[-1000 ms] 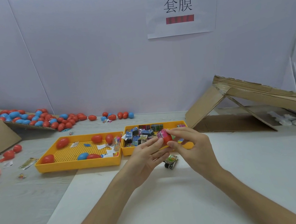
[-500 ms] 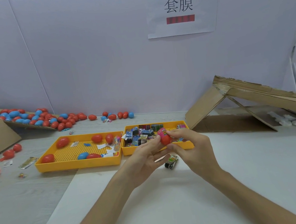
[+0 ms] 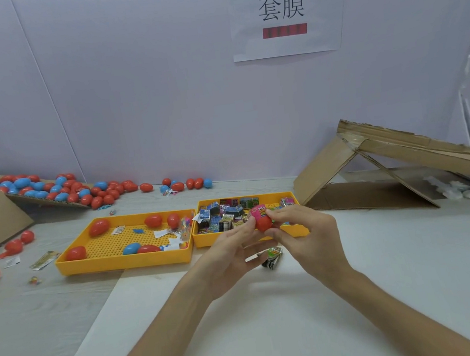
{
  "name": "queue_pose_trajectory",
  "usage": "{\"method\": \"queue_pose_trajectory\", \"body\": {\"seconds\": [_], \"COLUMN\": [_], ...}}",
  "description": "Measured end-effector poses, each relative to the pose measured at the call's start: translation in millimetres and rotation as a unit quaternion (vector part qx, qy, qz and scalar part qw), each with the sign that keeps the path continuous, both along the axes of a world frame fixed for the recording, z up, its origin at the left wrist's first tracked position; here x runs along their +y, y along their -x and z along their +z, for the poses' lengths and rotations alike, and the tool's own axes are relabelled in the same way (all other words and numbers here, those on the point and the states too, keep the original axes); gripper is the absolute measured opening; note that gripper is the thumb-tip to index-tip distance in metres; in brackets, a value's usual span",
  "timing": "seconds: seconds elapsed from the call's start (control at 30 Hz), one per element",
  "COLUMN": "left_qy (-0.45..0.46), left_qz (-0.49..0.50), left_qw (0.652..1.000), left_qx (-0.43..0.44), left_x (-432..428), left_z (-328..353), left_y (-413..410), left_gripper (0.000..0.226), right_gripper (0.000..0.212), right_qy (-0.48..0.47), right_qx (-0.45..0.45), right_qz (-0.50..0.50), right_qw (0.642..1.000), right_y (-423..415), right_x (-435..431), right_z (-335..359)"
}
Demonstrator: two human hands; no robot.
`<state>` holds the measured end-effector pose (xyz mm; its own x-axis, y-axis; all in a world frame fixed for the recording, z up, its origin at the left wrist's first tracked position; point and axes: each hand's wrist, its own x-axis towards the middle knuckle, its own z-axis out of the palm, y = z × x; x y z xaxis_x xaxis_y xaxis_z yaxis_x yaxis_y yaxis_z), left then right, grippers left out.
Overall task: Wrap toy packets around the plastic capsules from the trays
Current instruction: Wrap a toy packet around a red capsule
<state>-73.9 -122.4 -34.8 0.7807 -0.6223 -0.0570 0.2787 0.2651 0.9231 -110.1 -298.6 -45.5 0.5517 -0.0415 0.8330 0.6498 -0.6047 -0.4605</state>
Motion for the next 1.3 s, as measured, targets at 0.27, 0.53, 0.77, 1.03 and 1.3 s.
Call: {"method": "queue_pose_trajectory", "body": {"seconds": [0.27, 0.53, 0.77, 1.03, 1.3], "left_qy": [0.005, 0.013, 0.02, 0.031, 0.011], "left_qz": [0.003, -0.005, -0.017, -0.024, 0.036], "left_qw": [1.0, 1.0, 1.0, 0.999, 0.997], "left_qx": [0.005, -0.003, -0.009, -0.012, -0.064], "left_x": [-1.5, -0.3, 0.0, -0.9, -1.1], "left_z": [0.1, 1.7, 2.6, -0.8, 2.0], "left_y": [0.2, 2.3, 4.9, 2.5, 0.4], "left_gripper": [0.038, 0.043, 0.04, 0.034, 0.036], "right_gripper": [0.033, 0.044, 0.035, 0.034, 0.035], "right_qy": [-0.025, -0.054, -0.049, -0.088, -0.148], "right_qx": [-0.011, 0.044, 0.02, 0.04, 0.137], "right_qz": [-0.007, 0.028, 0.014, 0.032, 0.115], "right_qw": [1.0, 0.997, 0.998, 0.995, 0.973], "right_y": [0.6, 1.0, 0.2, -1.0, 1.0], "right_x": [2.0, 3.2, 3.1, 1.6, 4.2], "right_z": [-1.2, 3.0, 0.1, 0.2, 4.9]}}
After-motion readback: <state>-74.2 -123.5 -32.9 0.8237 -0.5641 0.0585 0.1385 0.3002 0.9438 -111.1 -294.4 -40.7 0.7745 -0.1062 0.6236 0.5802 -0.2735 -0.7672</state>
